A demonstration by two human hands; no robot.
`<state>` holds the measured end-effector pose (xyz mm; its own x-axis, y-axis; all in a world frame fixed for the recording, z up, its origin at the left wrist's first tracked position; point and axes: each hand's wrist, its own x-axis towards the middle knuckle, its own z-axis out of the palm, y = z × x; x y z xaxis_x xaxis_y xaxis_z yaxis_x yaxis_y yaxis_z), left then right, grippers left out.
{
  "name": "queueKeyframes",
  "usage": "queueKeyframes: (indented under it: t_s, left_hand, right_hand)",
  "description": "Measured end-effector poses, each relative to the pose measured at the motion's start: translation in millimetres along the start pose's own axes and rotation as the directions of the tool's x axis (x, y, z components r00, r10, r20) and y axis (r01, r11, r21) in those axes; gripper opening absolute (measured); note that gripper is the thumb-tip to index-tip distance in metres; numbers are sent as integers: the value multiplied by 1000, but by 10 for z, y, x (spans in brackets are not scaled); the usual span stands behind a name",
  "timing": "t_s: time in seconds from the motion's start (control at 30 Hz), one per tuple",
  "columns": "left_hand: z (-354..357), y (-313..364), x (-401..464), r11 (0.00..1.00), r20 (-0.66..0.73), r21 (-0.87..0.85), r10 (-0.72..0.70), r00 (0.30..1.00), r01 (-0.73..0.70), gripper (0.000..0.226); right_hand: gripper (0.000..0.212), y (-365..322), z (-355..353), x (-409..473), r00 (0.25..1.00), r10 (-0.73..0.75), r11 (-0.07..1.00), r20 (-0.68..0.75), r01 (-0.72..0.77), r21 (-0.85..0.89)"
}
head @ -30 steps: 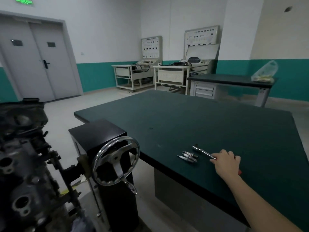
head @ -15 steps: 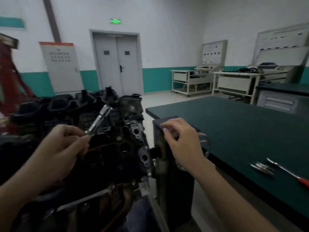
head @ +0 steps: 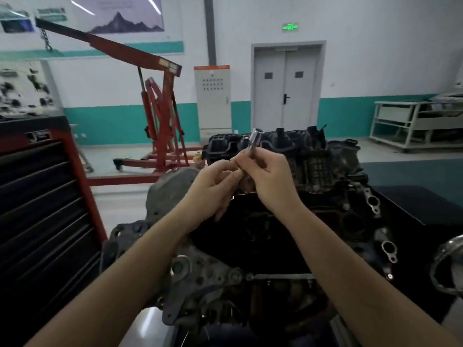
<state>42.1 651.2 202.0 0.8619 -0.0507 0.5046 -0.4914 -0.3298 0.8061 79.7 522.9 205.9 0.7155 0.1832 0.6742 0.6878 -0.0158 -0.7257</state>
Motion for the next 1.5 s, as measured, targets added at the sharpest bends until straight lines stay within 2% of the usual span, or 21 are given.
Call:
queueKeyframes:
  t_s: [0.17, 0.27, 0.43, 0.6, 0.67, 0.73, 0.8, 0.87, 0.9, 1.0, 1.07, 1.13, 1.33, 1.43, 1.5]
  left_hand:
    - [-260, -185, 1, 976, 34, 186, 111, 993, -115, 12]
    - [-337, -228, -47, 971, 34, 183, 147, 989, -151, 25]
    - [-529, -310, -212, 958, 43, 169, 229, 973, -233, 16]
    - [-659, -509, -357, 972, 72, 157, 166, 984, -175, 22]
    - [-664, -613, -399, 976, 68, 180, 115, 991, -125, 17]
    - [-668, -689, -417, 983, 1, 159, 91, 996, -90, 23]
    - [-688, -729, -440, 997, -70, 15, 75, 995, -75, 37]
    - [-689, -733, -462, 990, -56, -110, 87, 995, -93, 47]
    - [-662, -733, -468, 986, -27, -114, 123, 992, -125, 49]
    - [-511, -746, -448, 968, -57, 5, 250, 967, -250, 38]
    - [-453, -779, -435, 953, -124, 26, 301, 945, -301, 26]
    - [-450, -819, -445, 942, -138, 11, 334, 932, -336, 23]
    - [-458, -863, -445, 951, -170, -63, 289, 942, -303, 27]
    - [-451, -869, -469, 957, -145, -89, 261, 955, -275, 31]
    - [-460, -890, -472, 959, -112, -90, 259, 959, -270, 32]
  right_hand:
    - [9, 90, 172, 21, 995, -58, 986, 87, 71, -151]
    - [6, 71, 247, -16, 992, -66, 985, 108, 82, -152]
    - [9, 64, 429, -109, 980, -112, 977, 162, 138, -160]
    - [10, 199, 613, -209, 955, -178, 920, 238, 247, -305]
    - [10, 320, 657, -282, 953, -163, 922, 255, 240, -305]
    - [15, 441, 677, -367, 959, -167, 927, 231, 232, -294]
    - [19, 545, 686, -429, 962, -211, 927, 173, 253, -278]
    - [20, 614, 701, -469, 960, -248, 929, 129, 273, -251]
    - [20, 648, 706, -484, 958, -262, 929, 116, 283, -237]
    - [17, 748, 729, -539, 936, -338, 901, 97, 352, -253]
    - [16, 786, 744, -574, 897, -436, 828, 72, 431, -359]
    - [20, 802, 752, -590, 863, -501, 766, 62, 475, -432]
    - [26, 818, 719, -670, 943, -304, 863, 138, 334, -380]
    - [32, 841, 724, -699, 975, -139, 950, 174, 181, -255]
    - [32, 864, 767, -713, 989, -75, 979, 131, 98, -180]
